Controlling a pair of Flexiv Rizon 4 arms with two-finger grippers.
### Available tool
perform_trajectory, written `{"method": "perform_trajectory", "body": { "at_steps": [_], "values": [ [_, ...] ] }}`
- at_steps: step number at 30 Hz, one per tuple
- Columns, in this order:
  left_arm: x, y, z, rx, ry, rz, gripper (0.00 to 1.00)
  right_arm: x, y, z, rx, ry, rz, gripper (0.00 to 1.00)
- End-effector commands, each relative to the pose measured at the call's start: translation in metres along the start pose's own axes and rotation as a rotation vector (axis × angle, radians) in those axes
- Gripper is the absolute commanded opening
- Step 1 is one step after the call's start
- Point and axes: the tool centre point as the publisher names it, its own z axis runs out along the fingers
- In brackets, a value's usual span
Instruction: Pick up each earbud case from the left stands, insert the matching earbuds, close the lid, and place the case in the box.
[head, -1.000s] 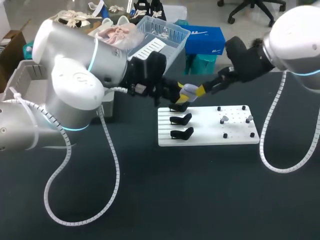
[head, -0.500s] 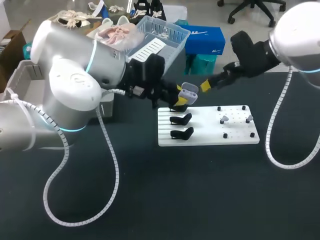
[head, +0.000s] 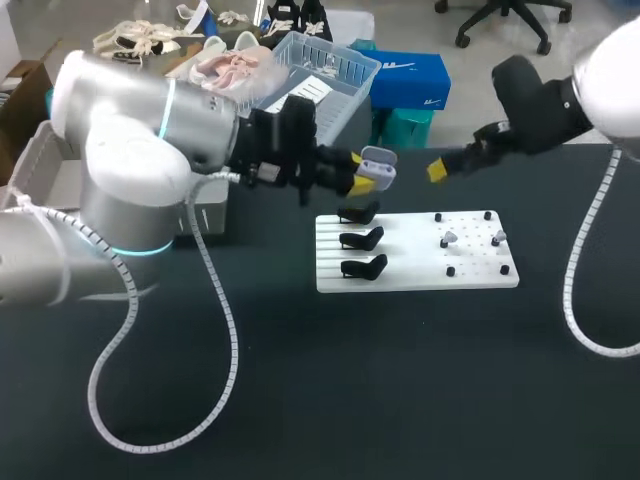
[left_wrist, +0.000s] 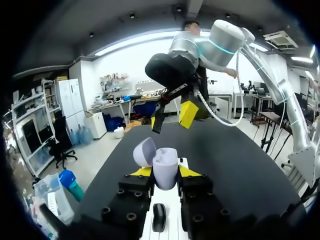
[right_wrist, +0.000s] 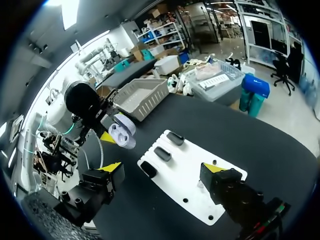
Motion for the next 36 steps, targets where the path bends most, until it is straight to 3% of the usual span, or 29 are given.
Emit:
{"method": "perform_trajectory", "body": {
  "at_steps": [1, 8, 15, 36],
  "values": [
    [0.0, -0.003, -0.003, -0.022, -0.122, 0.01, 0.0, 0.02, 0.008, -0.009, 0.08, -0.036, 0.01, 1.0],
    [-0.014, -0.001, 0.002, -0.04, -0.22, 0.012, 0.0, 0.037, 0.012, -0.015, 0.104, -0.06, 0.024, 1.0],
    [-0.03, -0.009, 0.003, -0.031, -0.314, 0.022, 0.0, 0.052, 0.013, -0.027, 0.14, -0.087, 0.052, 1.0],
    [-0.026, -0.007, 0.014, -0.036, -0.329, 0.009, 0.0, 0.069, 0.011, -0.03, 0.15, -0.112, 0.084, 1.0]
  ]
}}
